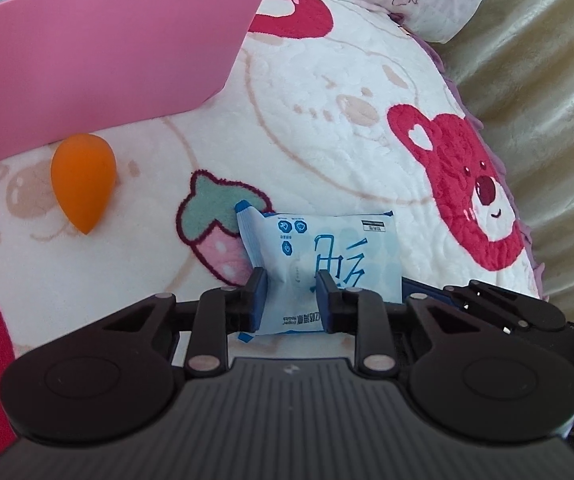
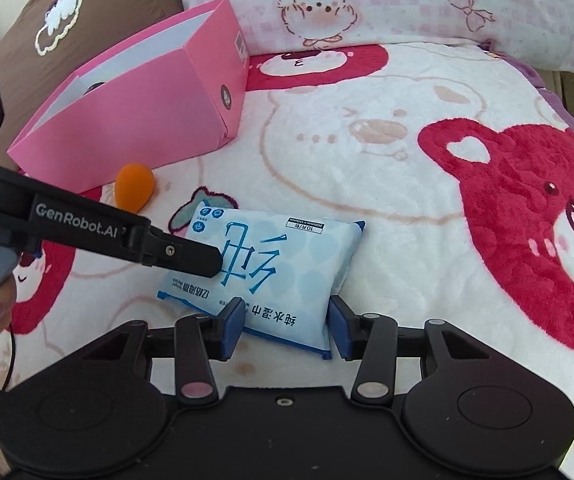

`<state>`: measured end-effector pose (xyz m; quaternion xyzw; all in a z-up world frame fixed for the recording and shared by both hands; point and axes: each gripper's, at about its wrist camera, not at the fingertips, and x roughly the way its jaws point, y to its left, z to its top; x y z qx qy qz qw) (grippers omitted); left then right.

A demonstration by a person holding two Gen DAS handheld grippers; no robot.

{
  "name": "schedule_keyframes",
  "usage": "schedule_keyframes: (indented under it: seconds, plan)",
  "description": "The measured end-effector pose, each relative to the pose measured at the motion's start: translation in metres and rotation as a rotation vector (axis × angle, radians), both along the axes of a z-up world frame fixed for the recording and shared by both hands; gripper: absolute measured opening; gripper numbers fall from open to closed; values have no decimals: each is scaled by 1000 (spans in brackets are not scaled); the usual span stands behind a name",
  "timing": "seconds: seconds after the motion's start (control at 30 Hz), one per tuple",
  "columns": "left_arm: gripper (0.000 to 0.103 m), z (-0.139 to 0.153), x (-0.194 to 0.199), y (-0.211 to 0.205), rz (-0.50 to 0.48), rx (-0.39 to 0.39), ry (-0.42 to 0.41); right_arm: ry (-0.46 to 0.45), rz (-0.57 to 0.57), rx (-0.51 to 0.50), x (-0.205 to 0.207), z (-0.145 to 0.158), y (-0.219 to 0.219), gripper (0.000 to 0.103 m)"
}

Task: Organize objects
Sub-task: 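Lift the blue wipe pack with the left gripper toward the pink box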

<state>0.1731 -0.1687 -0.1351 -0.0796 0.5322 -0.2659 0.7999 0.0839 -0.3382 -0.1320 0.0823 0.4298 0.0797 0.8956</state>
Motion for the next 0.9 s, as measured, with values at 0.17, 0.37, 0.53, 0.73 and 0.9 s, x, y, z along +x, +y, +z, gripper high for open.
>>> schedule_keyframes:
  seconds: [0.17,0.37,0.53,0.73,0.9]
  plan:
    - [25,6,-6,6,13,-37,21,-1,7,-13,-4,7,4,51]
    - [26,19,-17,17,14,-65,16,-9,12,11,-11,18,9,56]
    - [28,27,-27,31,36,-50,5,-17,43,20,-15,23,25,62]
    - [28,39,-38,51,70,-61,-1,-30,88,17,-20,34,42,71]
    - [29,50,-51,60,88,-11,-20,-80,162,-66,-26,52,68,75]
